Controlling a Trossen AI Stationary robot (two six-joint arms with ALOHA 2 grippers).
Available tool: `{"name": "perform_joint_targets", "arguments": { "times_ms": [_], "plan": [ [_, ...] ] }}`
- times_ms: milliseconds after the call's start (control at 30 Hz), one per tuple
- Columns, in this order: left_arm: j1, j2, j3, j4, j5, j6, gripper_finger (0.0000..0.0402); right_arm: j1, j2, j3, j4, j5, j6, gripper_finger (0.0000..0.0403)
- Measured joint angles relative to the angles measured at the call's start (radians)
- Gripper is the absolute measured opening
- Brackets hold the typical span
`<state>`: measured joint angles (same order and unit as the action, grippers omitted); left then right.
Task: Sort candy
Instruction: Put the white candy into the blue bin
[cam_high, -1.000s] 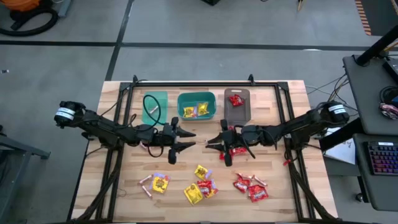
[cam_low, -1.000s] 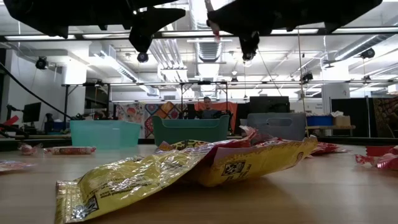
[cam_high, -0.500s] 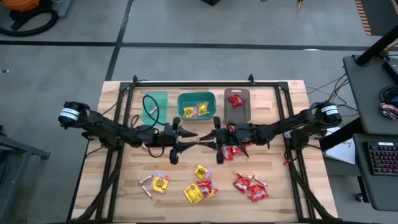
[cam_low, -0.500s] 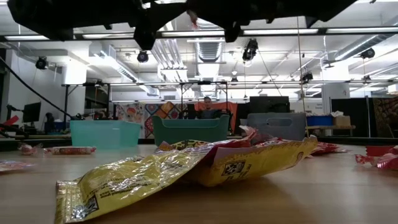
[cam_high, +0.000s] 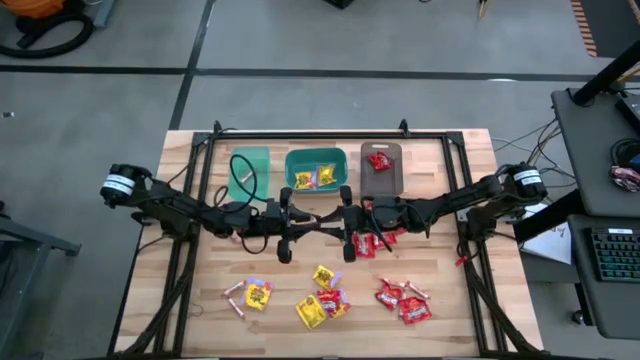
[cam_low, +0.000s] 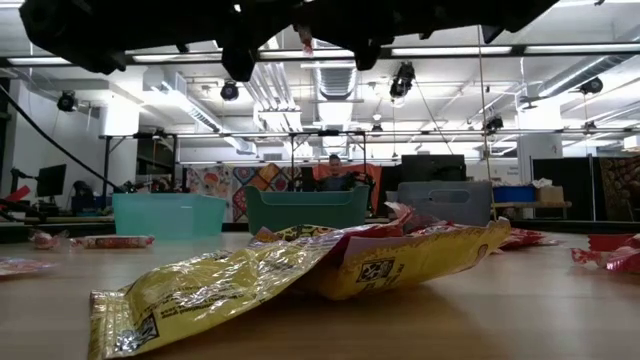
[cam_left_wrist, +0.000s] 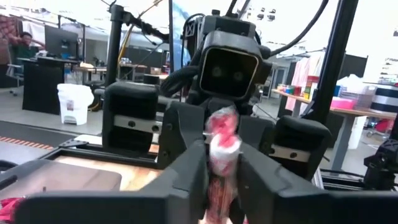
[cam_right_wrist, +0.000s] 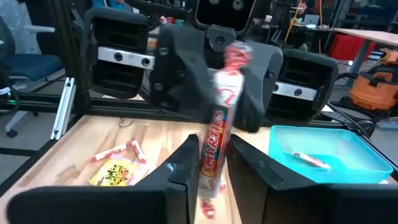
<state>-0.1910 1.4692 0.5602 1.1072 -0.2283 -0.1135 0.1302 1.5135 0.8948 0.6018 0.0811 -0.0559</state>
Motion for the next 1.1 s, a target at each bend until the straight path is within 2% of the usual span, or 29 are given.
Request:
{"name": "perform_joint_targets", "arguments": {
  "times_ms": [100,233,333,533,633,700,767,933,1100],
  "plan": [
    [0.006,-0.017,0.000,-0.021,0.000,0.000,0.0016,-0.004,0.000,0.000,-0.007,-0.001,0.000,0.0093],
    [0.030,-0.063,0.000,-0.105,0.000,0.000,0.0027,-0.031,-0.006,0.000,-0.010,-0.001,0.019,0.0118],
    [0.068,-0.128,0.000,-0.254,-0.016,-0.003,0.0030,-0.071,-0.020,0.000,-0.044,-0.001,0.053,0.0139],
    [0.196,-0.351,0.000,-0.766,-0.188,-0.062,0.0023,-0.163,-0.047,0.019,-0.205,0.002,0.108,0.0173],
    [0.312,-0.459,0.000,-1.087,-0.307,-0.195,0.0023,-0.198,-0.047,0.030,-0.260,0.001,0.108,0.0183],
    [0.414,-0.510,0.000,-1.269,-0.331,-0.306,0.0023,-0.214,-0.044,0.031,-0.262,0.001,0.108,0.0185],
    [0.516,-0.530,0.000,-1.398,-0.300,-0.370,0.0023,-0.227,-0.042,0.032,-0.262,0.001,0.108,0.0185],
    [0.678,-0.500,-0.007,-1.423,-0.156,-0.350,0.0029,-0.236,-0.041,0.032,-0.261,0.000,0.109,0.0183],
    [0.716,-0.451,-0.002,-1.425,-0.154,-0.316,0.0055,-0.236,-0.041,0.032,-0.260,-0.001,0.139,0.0185]
  ]
}}
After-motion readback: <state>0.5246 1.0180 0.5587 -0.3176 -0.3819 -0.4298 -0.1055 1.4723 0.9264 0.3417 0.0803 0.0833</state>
